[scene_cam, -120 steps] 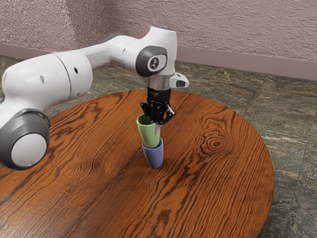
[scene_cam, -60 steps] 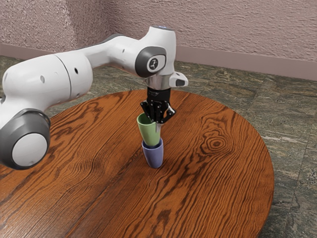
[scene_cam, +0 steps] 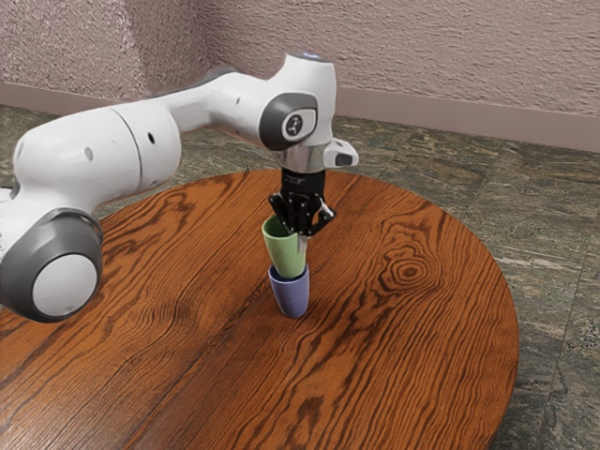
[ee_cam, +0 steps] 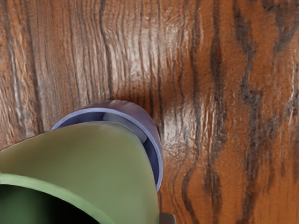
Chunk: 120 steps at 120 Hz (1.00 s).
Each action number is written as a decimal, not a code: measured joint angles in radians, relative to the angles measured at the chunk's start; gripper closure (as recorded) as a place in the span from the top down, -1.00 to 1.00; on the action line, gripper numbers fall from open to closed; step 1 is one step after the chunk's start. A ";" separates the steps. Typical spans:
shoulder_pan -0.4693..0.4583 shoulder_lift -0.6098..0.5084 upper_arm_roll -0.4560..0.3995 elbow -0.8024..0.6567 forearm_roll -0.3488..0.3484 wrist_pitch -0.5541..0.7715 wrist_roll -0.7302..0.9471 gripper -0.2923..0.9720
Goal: Place the left cup onto the right cup
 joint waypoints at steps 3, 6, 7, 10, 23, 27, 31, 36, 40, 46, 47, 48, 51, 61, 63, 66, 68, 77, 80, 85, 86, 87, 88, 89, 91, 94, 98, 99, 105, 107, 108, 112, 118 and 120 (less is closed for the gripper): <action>0.000 0.001 0.000 0.000 0.000 0.001 0.000 -0.70; 0.000 0.001 0.000 0.000 0.000 0.002 -0.001 -0.70; 0.000 0.002 0.000 0.000 0.000 0.003 -0.001 -0.70; 0.000 0.002 0.000 0.000 0.000 0.004 -0.001 -0.70; 0.000 0.005 0.000 0.000 0.001 0.007 -0.002 -0.70; 0.000 0.007 0.000 0.000 0.001 0.008 -0.003 -0.70; 0.000 0.007 0.000 0.000 0.001 0.008 -0.003 -0.70; 0.000 0.007 0.000 0.000 0.001 0.009 -0.003 -0.70; 0.000 0.008 0.000 0.000 0.001 0.009 -0.004 -0.70; 0.000 0.009 0.000 -0.001 0.002 0.010 -0.004 -0.70; 0.000 0.009 0.000 -0.001 0.002 0.010 -0.004 -0.70; 0.000 0.009 0.000 -0.001 0.003 0.010 -0.004 -0.70; 0.000 0.009 0.000 -0.001 0.003 0.010 -0.005 -0.70; 0.000 0.009 0.000 -0.002 0.005 0.010 -0.006 -0.70; 0.000 0.009 0.000 -0.003 0.005 0.010 -0.007 -0.70; 0.000 0.010 0.000 -0.003 0.006 0.011 -0.007 -0.70; 0.000 0.010 0.000 -0.004 0.006 0.011 -0.008 -0.70; 0.001 0.014 0.000 -0.004 0.006 0.011 -0.009 -0.70; 0.002 0.015 0.000 -0.005 0.007 0.011 -0.010 -0.70; 0.004 0.016 0.000 -0.005 0.007 0.012 -0.010 -0.70; 0.004 0.017 0.000 -0.005 0.007 0.012 -0.010 -0.70; 0.004 0.017 0.000 -0.005 0.007 0.012 -0.011 -0.70; 0.004 0.017 0.000 -0.005 0.007 0.012 -0.011 -0.70; 0.004 0.018 0.000 -0.005 0.007 0.012 -0.011 -0.70; 0.004 0.019 0.000 -0.005 0.007 0.012 -0.011 -0.70; 0.004 0.020 0.000 -0.005 0.007 0.012 -0.012 -0.70; 0.004 0.021 0.000 -0.005 0.007 0.012 -0.012 -0.70; 0.005 0.022 0.000 -0.005 0.007 0.012 -0.012 -0.70; 0.005 0.023 0.000 -0.007 0.007 0.012 -0.013 -0.70; 0.005 0.023 0.000 -0.008 0.007 0.012 -0.014 -0.70; 0.005 0.024 0.000 -0.008 0.007 0.012 -0.014 -0.70; 0.005 0.024 0.000 -0.009 0.007 0.013 -0.014 -0.70; 0.005 0.025 0.000 -0.009 0.007 0.013 -0.015 -0.70; 0.005 0.026 0.000 -0.009 0.007 0.014 -0.015 -0.70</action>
